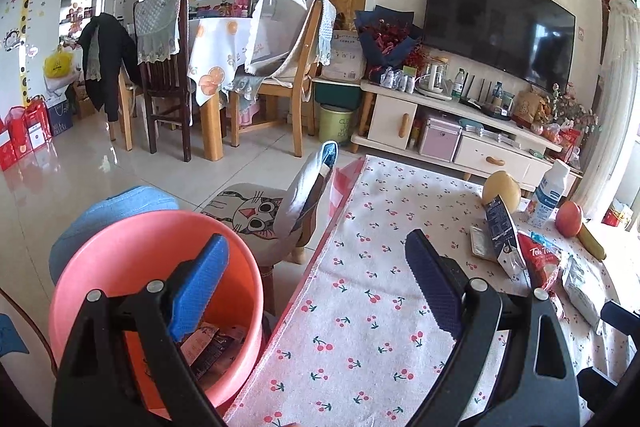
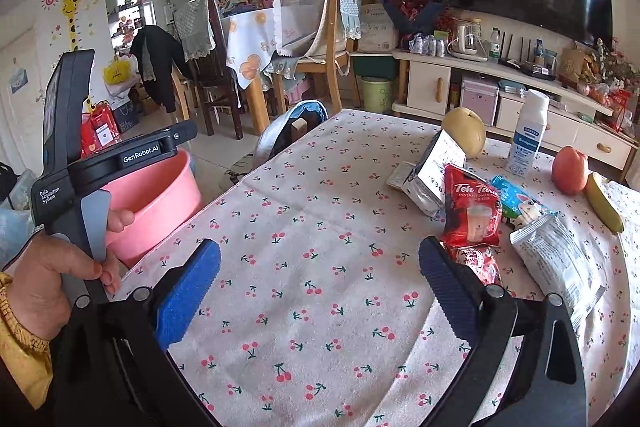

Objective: Collect trash
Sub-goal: 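Move both grippers back to the snack packets on the table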

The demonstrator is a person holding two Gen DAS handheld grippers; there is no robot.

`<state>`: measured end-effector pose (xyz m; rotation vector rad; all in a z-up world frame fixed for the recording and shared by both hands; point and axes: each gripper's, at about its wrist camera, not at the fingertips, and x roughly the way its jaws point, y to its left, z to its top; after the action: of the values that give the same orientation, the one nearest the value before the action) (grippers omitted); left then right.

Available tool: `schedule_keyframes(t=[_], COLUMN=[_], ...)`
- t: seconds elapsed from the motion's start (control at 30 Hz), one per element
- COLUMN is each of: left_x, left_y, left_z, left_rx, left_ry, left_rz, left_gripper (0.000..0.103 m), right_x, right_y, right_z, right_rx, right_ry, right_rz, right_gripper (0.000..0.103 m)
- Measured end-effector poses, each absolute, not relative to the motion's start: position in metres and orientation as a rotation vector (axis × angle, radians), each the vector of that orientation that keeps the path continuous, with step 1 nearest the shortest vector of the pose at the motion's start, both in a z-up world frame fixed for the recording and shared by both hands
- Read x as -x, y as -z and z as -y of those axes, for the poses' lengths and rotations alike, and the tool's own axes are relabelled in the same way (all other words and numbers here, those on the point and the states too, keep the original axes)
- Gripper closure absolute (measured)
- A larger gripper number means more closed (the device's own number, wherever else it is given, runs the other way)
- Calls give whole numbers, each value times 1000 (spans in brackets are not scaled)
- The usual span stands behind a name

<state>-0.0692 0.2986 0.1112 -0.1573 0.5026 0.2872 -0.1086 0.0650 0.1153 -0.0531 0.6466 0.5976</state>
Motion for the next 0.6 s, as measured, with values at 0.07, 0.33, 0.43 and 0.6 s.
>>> schedule_keyframes(t=[0.07,0.33,0.43,0.6], left_x=[70,68,67,63], left_y=[-112,-112,-111,-108], left_z=[-290,-264,-253,-236], left_rx=[135,91,53,-16], left_ry=[-273,-221,-229,-233], left_rz=[-493,-476,-479,-490], left_gripper=[12,11,7,7], right_x=[110,110,107,98], right_y=[-116,-121,-122,-124], right_z=[-59,-28,-14,13], right_rx=[53,22,-1,-49], right_ry=[-580,-547,-528,-487], right_rz=[-641,-608,-606,-607], right_gripper=[5,5,5,5])
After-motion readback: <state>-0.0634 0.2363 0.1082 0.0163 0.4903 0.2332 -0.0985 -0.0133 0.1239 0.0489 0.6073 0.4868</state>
